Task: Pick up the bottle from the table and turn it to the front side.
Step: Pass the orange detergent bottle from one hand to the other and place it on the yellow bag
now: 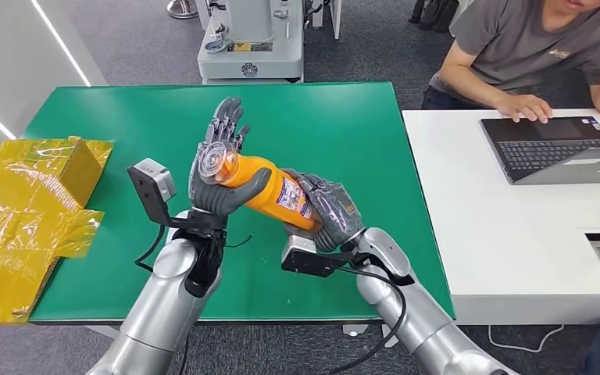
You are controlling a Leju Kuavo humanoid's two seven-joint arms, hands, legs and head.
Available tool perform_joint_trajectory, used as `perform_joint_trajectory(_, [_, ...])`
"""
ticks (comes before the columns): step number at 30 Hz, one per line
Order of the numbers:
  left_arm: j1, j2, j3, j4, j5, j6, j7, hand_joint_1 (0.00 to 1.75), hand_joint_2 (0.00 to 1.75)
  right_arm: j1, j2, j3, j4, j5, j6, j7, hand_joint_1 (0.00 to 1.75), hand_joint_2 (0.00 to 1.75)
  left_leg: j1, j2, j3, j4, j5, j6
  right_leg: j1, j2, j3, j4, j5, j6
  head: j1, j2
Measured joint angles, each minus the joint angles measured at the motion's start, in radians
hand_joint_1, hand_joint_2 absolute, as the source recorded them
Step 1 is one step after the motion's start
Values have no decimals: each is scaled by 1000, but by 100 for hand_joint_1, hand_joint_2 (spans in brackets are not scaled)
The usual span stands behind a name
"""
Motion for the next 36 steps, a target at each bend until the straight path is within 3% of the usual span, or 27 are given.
perform_joint_trajectory(3, [-2, 1, 0, 2, 5, 5, 0, 0, 175, -6, 2, 6, 6, -7, 1, -1, 175, 175, 0, 0, 0, 0, 0, 0, 0, 0, 0, 0, 0, 0, 0, 0])
perform_joint_trajectory(7, [-4, 6, 0, 4, 8, 10, 0, 175, 175, -13, 7, 12, 18, -16, -5, -3, 175, 175, 0, 0, 0, 0, 0, 0, 0, 0, 0, 0, 0, 0, 0, 0])
perform_joint_trajectory(29, [14, 9, -1, 5, 8, -33, 0, 175, 175, -10, 10, 19, 38, -34, -61, 11, 175, 175, 0, 0, 0, 0, 0, 0, 0, 0, 0, 0, 0, 0, 0, 0])
perform_joint_trajectory(33, [14, 8, -1, 5, 6, -35, 0, 175, 175, -9, 10, 19, 37, -35, -63, 13, 1, 175, 0, 0, 0, 0, 0, 0, 0, 0, 0, 0, 0, 0, 0, 0])
perform_joint_trajectory(36, [14, 8, -1, 5, 2, -34, 5, 175, 175, -3, 10, 18, 34, -39, -85, 22, 0, 175, 0, 0, 0, 0, 0, 0, 0, 0, 0, 0, 0, 0, 0, 0])
